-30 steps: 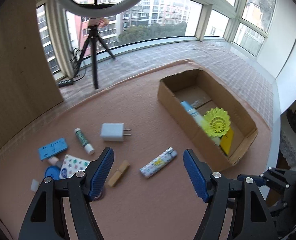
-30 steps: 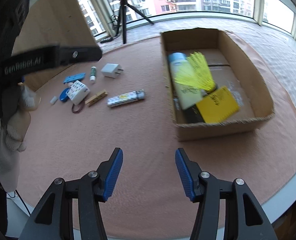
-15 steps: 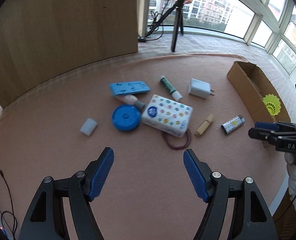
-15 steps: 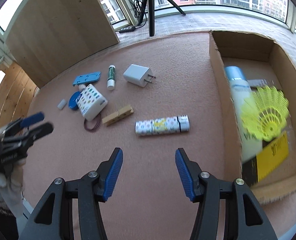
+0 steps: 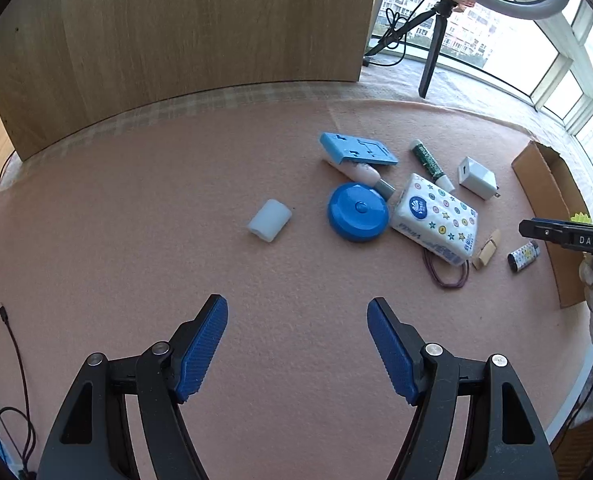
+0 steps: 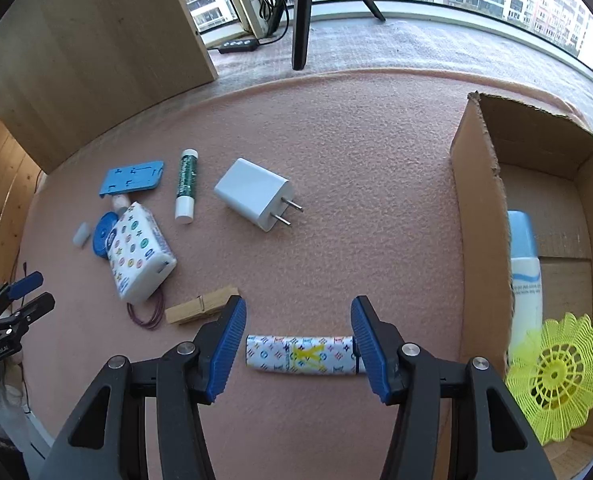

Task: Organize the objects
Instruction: 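Withdraw the open left gripper from the box, then grasp the patterned white lighter with the right gripper while the left gripper grasps the white plastic cylinder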

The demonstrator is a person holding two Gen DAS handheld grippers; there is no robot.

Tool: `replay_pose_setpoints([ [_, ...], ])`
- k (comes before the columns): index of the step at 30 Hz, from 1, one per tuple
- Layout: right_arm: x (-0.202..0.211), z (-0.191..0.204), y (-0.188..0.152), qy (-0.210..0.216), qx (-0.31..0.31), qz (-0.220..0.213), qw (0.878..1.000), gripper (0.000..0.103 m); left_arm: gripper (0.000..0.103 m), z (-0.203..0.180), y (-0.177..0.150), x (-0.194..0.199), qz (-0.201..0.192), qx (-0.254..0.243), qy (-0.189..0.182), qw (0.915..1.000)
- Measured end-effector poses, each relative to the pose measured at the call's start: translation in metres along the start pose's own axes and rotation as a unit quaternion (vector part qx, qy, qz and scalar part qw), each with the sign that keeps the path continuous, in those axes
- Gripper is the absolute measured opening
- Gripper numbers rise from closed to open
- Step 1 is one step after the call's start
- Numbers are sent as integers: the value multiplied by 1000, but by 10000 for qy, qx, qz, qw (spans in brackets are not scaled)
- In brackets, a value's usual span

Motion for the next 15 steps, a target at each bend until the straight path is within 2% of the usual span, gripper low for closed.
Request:
replay_pose_setpoints([
  [9,-22,-4,-2,-90,-21,482,9988,51,76,3,12,-8,-3,-112,-9,9999],
  [11,-22,-5,-4,-110,-39,483,9988,51,76,3,14,-11,27,-155,46,9999],
  [15,-20,-5,-12,49,-175,598,9980,51,76,0,19,-14,35,-269,56,9996],
])
Point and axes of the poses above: each gripper's, at about its wrist camera, not at the fingertips, and x roughly against the way its jaws point, z to its left, y to its top, the point moved 9 cm from there along -x, roughly the way its jaws point, and after that the axes turned 11 degrees about z, right-handed, at the moved point
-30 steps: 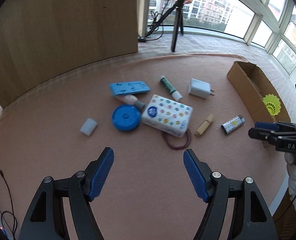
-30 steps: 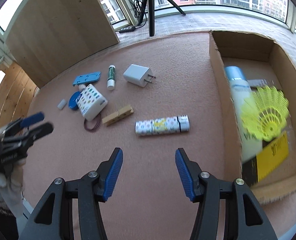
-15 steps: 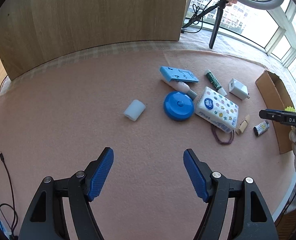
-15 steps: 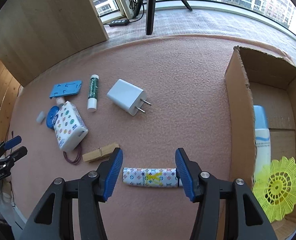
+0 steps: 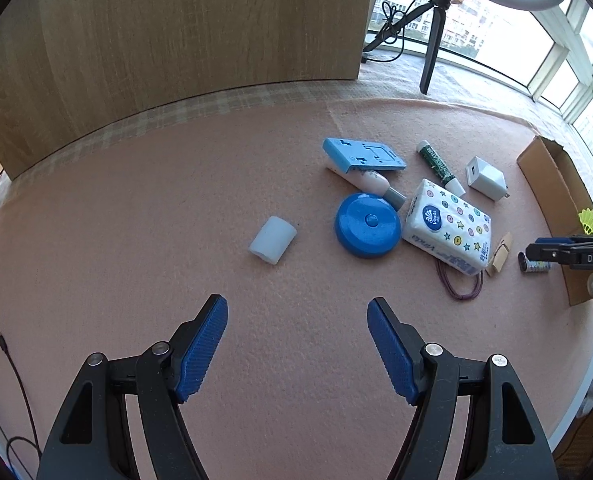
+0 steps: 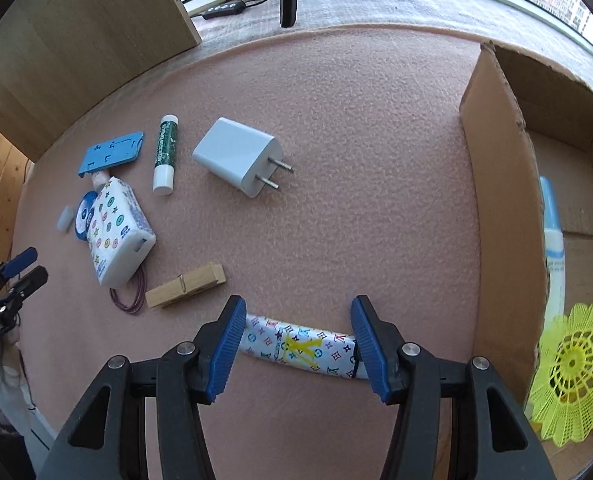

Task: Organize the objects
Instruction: 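Grasp the patterned white lighter with the right gripper while the left gripper grasps the white plastic cylinder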

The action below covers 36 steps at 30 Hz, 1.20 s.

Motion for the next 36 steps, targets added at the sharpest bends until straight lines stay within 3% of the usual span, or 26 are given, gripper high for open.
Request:
replay_pose_setpoints([
  [4,-1,9,-15,472,-35,204,9987,55,76,0,7,-3,-25,-106,113,9999],
  [14,-3,24,-45,14,229,-270,9994,55,55,9,31,-24,96,-151,259,9995],
  [21,-1,20,-51,-474,317,-443,9974,37,36,10,38,-35,184,-223,307,9991],
  [24,-3,17,-47,-644,335,-470,9963,28,34,13,37,-39,194,-132,290,9993],
  [32,-2,19,-50,-1065,396,-605,9917,21,8,19,35,-34,63,-73,286,9995],
  [36,-2,23,-52,-1074,232,-702,9915,21,7,20,28,-23,-53,-44,119,9999],
])
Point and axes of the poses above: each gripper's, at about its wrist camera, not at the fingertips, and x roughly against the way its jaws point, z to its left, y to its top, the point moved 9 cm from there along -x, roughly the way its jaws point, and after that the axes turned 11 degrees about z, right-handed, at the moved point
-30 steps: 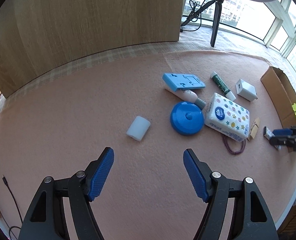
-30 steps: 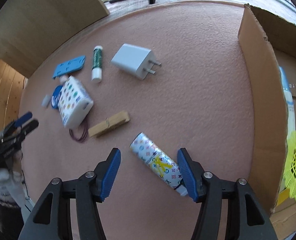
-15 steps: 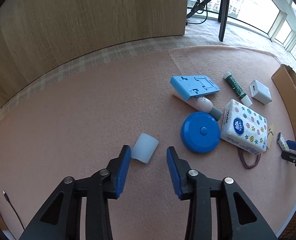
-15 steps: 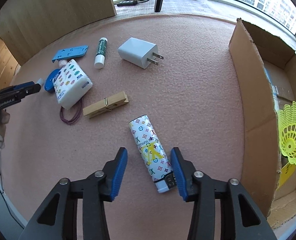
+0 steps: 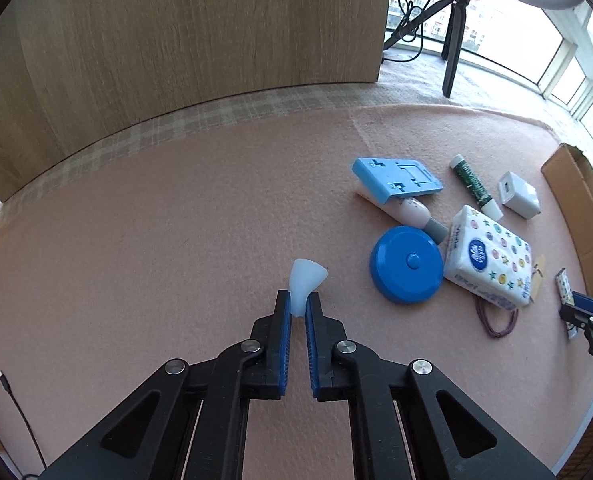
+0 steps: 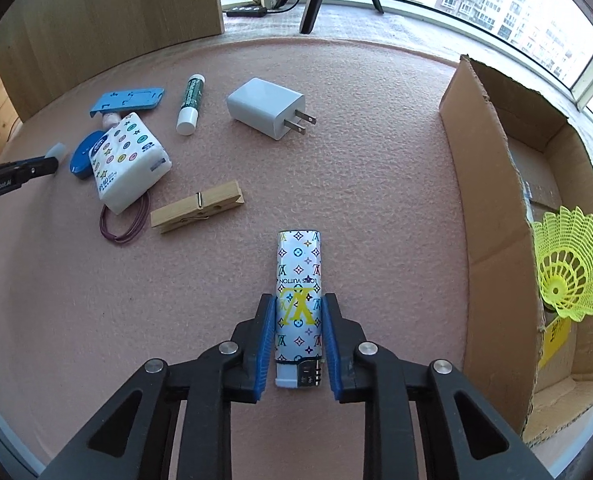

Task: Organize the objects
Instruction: 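Grasp the patterned white lighter with the right gripper while the left gripper grasps the white plastic cylinder, then carry the lighter with the right gripper into the box while the left gripper carries the cylinder there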

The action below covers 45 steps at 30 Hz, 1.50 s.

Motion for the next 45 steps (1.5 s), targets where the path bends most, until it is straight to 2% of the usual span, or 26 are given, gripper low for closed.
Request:
replay_pose_setpoints([
  [9,25,8,-28,192,-325,-154,9992,21,7,-9,-27,45,-359,-208,-311,9987],
  [15,49,20,-44,311,-575,-404,9970,21,7,-36,-48,79,-526,-538,-559,9956],
  [23,91,5,-62,199,-867,-792,9929,21,7,-89,-54,104,-714,-973,-778,9896],
  [30,113,-34,-60,139,-926,-1075,9898,21,7,-158,-43,117,-864,-1243,-845,9848],
  [38,131,-111,-48,45,-1017,-1322,9860,21,7,-258,-2,117,-967,-1312,-1069,9808],
  [45,125,-157,-34,-84,-953,-1282,9871,21,7,-354,30,107,-1028,-1685,-1197,9730],
])
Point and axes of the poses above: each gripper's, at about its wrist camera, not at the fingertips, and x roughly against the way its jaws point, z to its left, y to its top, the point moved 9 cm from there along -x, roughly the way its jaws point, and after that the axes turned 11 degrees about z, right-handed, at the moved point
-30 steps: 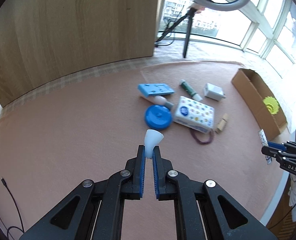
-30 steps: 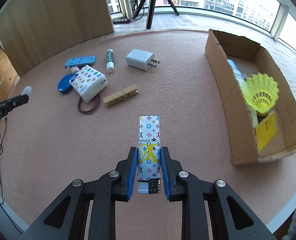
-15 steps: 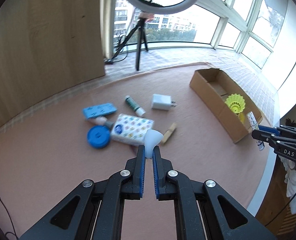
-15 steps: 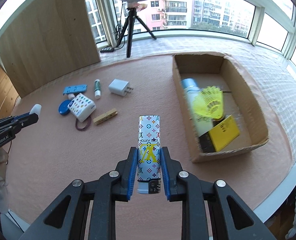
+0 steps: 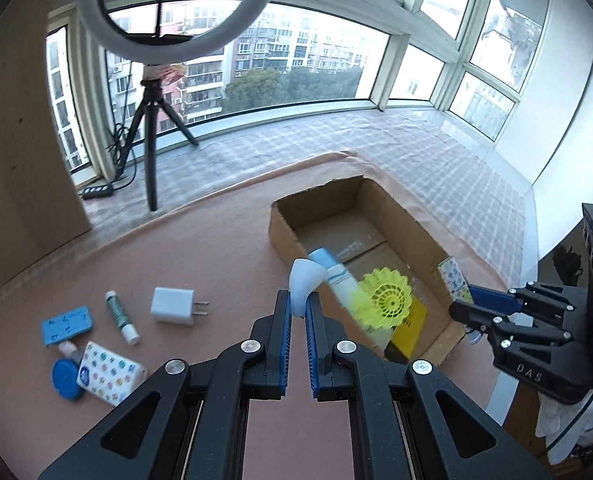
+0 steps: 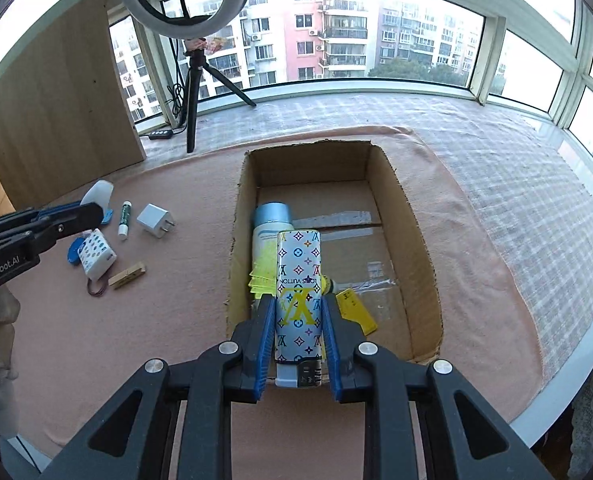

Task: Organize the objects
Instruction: 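Carry the lighter with the right gripper into the box while the left gripper carries the cylinder there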

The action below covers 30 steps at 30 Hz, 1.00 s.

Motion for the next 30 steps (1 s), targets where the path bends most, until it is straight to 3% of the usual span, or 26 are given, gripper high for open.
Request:
replay_pose_setpoints([
  [10,-17,-33,6,81,-46,137,9999,21,8,-46,37,-52,185,13,-144,9997],
  [19,-24,-39,7,110,-9,208,9997,21,8,-55,48,-64,221,177,-332,9990],
  [22,-25,-40,7,95,-3,216,9997,21,18,-56,54,-61,129,202,-399,9989],
  [23,-25,-40,7,85,-11,214,9997,21,34,-56,56,-58,57,182,-361,9992],
  [24,-24,-41,7,76,-11,192,9998,25,59,-55,58,-55,31,169,-305,9994],
  [25,-23,-41,7,60,12,183,9998,31,66,-52,59,-51,-29,191,-267,9995],
  [26,-23,-41,7,26,40,198,9998,48,68,-49,60,-46,-123,222,-246,9994],
  [27,-21,-40,7,-20,75,157,9998,58,68,-46,61,-43,-155,245,-215,9993],
  [30,-14,-41,8,-154,118,23,9998,58,68,-36,57,-36,-175,294,-140,9993],
])
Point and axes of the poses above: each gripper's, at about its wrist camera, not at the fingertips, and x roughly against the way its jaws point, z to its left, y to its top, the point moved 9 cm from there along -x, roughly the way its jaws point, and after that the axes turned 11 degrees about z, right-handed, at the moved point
